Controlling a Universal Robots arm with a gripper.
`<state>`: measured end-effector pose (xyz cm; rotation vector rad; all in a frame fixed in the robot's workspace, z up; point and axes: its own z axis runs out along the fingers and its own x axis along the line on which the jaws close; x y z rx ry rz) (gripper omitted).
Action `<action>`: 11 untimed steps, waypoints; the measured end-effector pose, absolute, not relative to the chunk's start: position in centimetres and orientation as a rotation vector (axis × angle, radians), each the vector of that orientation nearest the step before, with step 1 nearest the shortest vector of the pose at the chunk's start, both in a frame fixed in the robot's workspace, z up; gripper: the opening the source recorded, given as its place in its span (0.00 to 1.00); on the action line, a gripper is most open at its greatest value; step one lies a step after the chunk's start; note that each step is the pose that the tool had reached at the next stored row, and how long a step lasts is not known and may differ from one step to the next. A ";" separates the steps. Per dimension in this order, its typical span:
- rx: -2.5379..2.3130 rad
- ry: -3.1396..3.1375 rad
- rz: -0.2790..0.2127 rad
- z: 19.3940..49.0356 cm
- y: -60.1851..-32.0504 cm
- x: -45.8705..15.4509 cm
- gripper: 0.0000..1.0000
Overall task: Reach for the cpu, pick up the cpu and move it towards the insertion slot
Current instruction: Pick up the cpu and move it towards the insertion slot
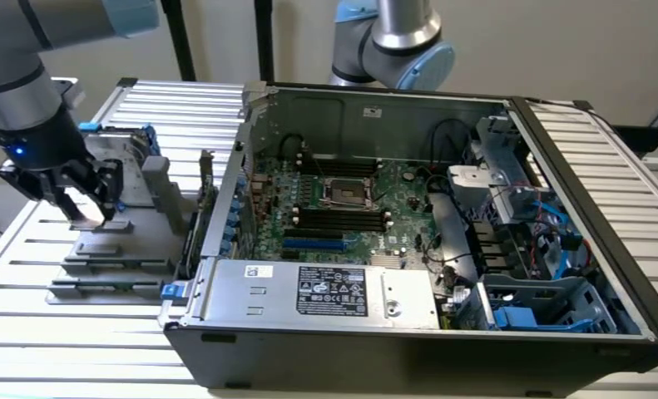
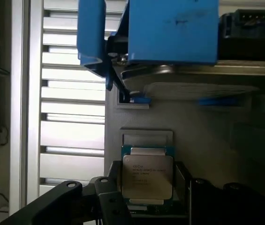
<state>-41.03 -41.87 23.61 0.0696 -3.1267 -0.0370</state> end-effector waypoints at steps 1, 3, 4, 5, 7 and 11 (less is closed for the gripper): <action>0.070 -3.127 -0.037 24.1 -41.9 -41.0 0.55; 0.070 -3.126 -0.037 25.0 -41.9 -40.8 0.55; 0.070 -3.126 -0.037 25.4 -41.9 -40.7 0.55; 0.070 -3.126 -0.037 25.9 -41.9 -40.6 0.55; 0.070 -3.126 -0.037 26.8 -41.9 -40.5 0.55; 0.070 -3.126 -0.037 28.6 -41.9 -39.9 0.55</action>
